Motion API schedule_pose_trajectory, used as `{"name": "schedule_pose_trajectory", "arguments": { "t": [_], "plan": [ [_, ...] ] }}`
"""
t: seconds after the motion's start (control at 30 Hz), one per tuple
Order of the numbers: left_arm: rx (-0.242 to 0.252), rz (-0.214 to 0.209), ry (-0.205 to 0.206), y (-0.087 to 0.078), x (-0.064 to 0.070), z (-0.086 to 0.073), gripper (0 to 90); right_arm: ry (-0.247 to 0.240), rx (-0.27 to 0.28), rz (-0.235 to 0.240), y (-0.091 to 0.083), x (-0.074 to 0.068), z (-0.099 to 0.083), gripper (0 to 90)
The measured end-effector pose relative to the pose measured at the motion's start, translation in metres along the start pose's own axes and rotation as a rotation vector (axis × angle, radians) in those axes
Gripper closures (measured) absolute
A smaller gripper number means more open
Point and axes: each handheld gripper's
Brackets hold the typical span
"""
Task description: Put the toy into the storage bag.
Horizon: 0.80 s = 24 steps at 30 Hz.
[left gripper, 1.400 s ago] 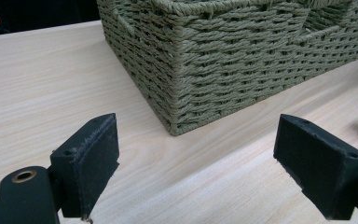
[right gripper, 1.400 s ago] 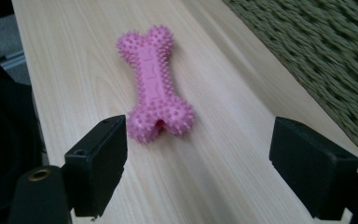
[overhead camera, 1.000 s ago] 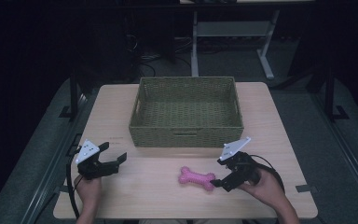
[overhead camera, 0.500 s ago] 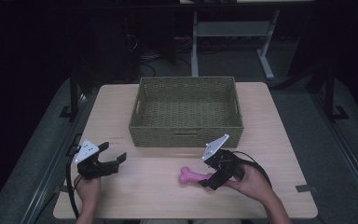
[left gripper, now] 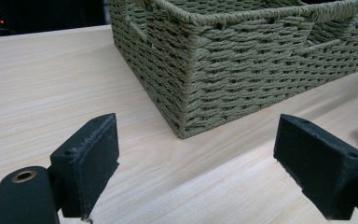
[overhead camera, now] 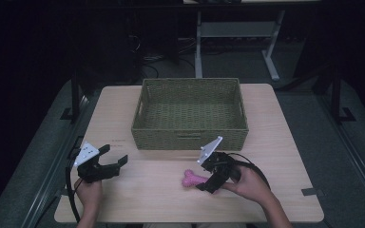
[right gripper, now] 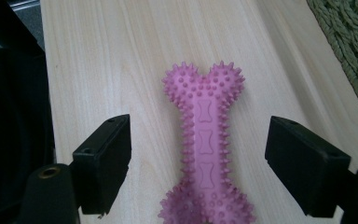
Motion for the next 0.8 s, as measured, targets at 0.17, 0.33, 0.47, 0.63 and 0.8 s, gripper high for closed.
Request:
{"name": "schedule_pose_trajectory", "arguments": {
  "t": [0.17, 0.33, 0.47, 0.63, 0.8],
  "plan": [
    [0.002, 0.001, -0.006, 0.0, -0.001, 0.0, 13.6, -0.012, -0.009, 0.0, 0.003, 0.0, 0.004, 23.2],
    [0.002, -0.002, -0.011, -0.001, -0.002, 0.0, 13.6, -0.018, -0.045, 0.003, 0.011, 0.001, 0.005, 26.0],
    [0.005, -0.004, -0.01, -0.001, -0.002, 0.0, 13.6, -0.007, -0.071, 0.001, 0.017, 0.003, 0.005, 28.5],
    [0.003, -0.004, -0.013, -0.001, -0.002, 0.0, 13.6, 0.005, -0.107, 0.007, 0.021, 0.005, 0.003, 32.9],
    [0.003, -0.004, -0.017, 0.0, -0.002, 0.0, 13.6, 0.005, -0.118, 0.007, 0.023, 0.007, 0.003, 38.9]
  ]
}}
Point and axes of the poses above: each handheld gripper's, and its own axes: y roughly forward along the jaws, z roughly out of its top, x roughly to its right, and after that the axes turned 2 degrees about -y, right-handed
